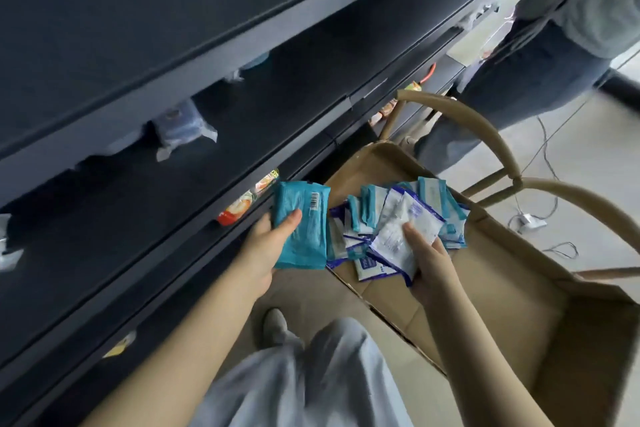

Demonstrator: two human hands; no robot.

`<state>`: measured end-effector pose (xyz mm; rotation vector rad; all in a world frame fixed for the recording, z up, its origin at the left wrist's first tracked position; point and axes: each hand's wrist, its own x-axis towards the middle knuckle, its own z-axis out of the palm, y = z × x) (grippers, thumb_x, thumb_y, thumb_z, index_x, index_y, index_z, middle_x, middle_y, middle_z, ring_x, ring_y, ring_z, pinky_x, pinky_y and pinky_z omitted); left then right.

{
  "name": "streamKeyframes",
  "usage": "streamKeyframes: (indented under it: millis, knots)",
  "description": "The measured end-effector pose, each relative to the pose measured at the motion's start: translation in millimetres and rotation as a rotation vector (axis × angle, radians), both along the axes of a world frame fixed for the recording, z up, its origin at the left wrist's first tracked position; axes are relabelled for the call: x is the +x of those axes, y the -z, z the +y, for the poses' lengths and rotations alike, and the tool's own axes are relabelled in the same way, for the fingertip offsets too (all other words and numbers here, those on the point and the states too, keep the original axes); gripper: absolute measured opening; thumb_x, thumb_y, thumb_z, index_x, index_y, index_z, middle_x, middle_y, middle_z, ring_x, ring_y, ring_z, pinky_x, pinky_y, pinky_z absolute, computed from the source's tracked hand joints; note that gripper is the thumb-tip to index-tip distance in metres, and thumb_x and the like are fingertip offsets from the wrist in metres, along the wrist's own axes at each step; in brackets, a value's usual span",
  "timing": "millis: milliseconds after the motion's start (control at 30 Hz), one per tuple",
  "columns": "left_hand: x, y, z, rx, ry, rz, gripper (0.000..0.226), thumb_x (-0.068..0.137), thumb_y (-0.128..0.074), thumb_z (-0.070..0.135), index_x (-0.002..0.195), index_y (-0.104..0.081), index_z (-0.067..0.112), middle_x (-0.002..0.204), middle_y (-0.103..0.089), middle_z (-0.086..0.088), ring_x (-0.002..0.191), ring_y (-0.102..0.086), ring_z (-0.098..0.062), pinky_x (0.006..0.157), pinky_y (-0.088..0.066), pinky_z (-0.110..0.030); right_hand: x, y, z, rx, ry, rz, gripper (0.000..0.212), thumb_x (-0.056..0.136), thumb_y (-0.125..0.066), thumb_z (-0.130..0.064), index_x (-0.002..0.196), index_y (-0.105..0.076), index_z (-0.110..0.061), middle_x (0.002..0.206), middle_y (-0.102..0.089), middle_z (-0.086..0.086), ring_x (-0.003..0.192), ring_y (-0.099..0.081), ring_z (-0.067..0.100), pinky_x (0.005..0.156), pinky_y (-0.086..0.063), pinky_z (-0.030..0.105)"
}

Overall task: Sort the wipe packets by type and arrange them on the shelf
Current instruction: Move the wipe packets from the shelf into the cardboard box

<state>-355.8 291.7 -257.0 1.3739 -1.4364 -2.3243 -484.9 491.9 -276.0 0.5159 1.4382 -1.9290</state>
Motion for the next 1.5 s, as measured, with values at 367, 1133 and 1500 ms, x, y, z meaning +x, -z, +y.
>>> streamKeyframes:
  millis: [367, 1133, 1500]
  knots:
    - [-80.8, 120.2, 50.1, 0.101, 0.008, -0.361, 0.018, 0.099, -0.051, 0.044, 0.101, -0.058, 0.027, 0.097, -0.069, 0.003, 0.088, -0.067, -0.018, 0.079, -0.054, -0.034, -101.7, 109.5, 44.2, 0.467, 0.207, 0.065, 0.038, 0.092, -0.070, -0.028, 0.124, -0.055, -0.016, 0.119, -0.068, 0.004, 0.099, -0.069, 0.022, 0.076, -0.059, 0.034]
    - [-217.3, 206.7, 73.3, 0.304, -0.196, -0.209, 0.027, 0.105, -0.039, 0.031, 0.129, -0.047, 0.022, 0.142, -0.051, -0.004, 0.124, -0.053, -0.026, 0.105, -0.041, -0.041, -261.8, 193.0, 13.1, 0.838, -0.338, 0.363, 0.027, 0.089, -0.065, -0.051, 0.102, -0.064, -0.027, 0.102, -0.071, -0.002, 0.094, -0.069, 0.020, 0.090, -0.057, 0.047]
    - [-0.6, 47.0, 33.8, 0.098, -0.333, 0.035, 0.039, 0.104, -0.038, 0.034, 0.139, -0.050, 0.024, 0.135, -0.060, 0.002, 0.118, -0.059, -0.020, 0.092, -0.048, -0.034, -61.8, 28.9, -42.8, 0.275, -0.488, 0.372, 0.030, 0.099, -0.055, -0.040, 0.119, -0.065, -0.020, 0.109, -0.072, -0.007, 0.104, -0.068, 0.013, 0.085, -0.052, 0.029]
